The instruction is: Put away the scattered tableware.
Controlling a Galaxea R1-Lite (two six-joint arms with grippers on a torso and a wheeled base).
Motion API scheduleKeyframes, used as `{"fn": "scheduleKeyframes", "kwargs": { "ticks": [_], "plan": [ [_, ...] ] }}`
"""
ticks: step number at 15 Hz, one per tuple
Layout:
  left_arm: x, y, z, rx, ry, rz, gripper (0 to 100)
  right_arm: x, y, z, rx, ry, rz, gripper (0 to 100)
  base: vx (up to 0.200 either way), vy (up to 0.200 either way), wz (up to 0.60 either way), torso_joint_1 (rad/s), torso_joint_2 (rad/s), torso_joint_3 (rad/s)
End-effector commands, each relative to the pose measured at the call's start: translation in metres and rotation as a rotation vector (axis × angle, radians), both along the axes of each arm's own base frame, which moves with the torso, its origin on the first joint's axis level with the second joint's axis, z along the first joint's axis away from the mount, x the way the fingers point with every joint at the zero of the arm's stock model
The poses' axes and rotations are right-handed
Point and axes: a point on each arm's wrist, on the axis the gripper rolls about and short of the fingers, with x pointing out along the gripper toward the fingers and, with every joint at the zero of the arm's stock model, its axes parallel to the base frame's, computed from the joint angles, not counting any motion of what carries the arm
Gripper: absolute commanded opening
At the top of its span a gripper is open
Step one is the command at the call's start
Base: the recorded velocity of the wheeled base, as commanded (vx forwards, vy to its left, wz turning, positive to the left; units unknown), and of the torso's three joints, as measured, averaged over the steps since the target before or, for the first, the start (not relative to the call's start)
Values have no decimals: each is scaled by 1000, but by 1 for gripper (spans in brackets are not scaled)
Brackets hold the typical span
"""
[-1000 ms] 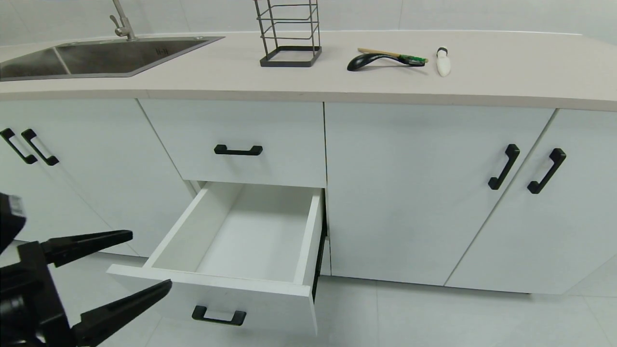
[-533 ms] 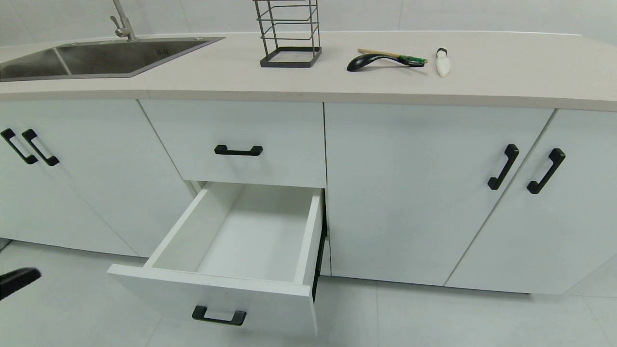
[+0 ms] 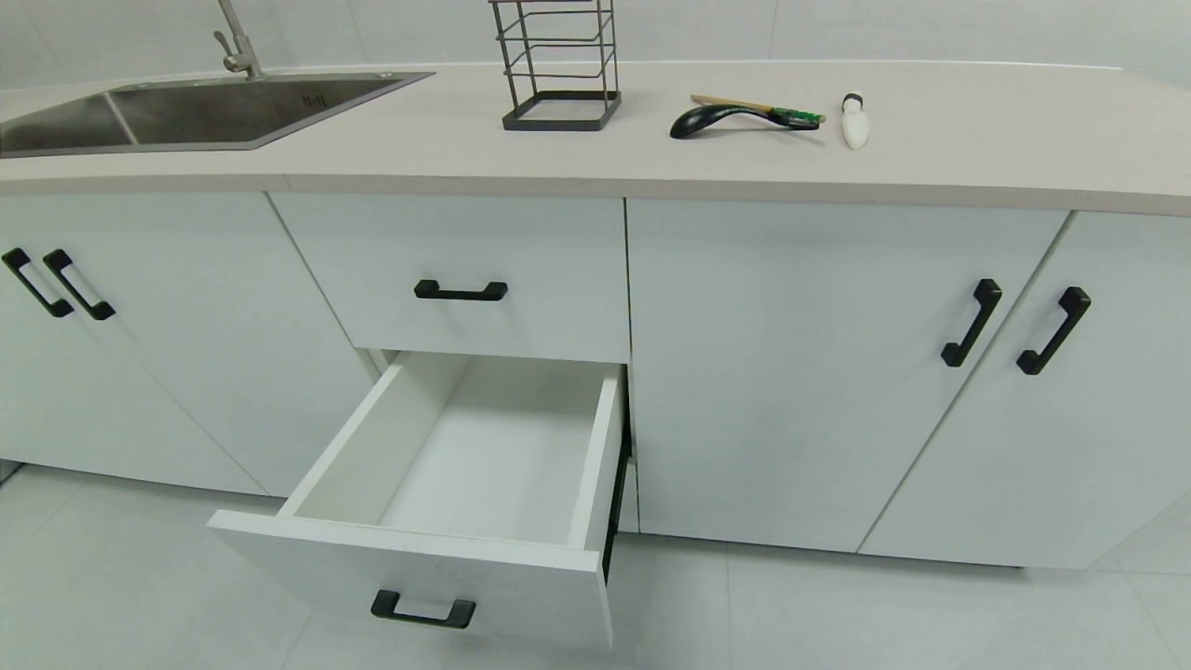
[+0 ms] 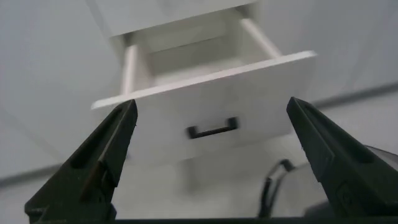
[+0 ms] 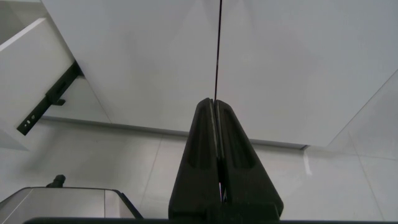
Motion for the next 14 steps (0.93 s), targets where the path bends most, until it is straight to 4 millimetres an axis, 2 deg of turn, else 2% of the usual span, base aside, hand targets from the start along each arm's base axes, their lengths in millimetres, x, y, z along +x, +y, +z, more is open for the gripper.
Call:
{"fn": "scheduleKeyframes", "kwargs": {
  "ticks": [1,2,8,13,14],
  "plan": [
    [3,5,-20,-13,-9,216,100,0,0,0,-3,1,3,0,0,0,0,0,0,0],
    [4,6,-20,-25,-11,286,100,0,0,0,-1,1,3,0,0,0,0,0,0,0],
    [4,7,-24,-85,38,298,100,0,0,0,-7,2,3,0,0,0,0,0,0,0],
    [4,7,-24,-140,49,303,100,0,0,0,-6,2,3,0,0,0,600,4,1,0],
    [4,7,-24,-140,49,304,100,0,0,0,-4,2,3,0,0,0,0,0,0,0]
  ]
}}
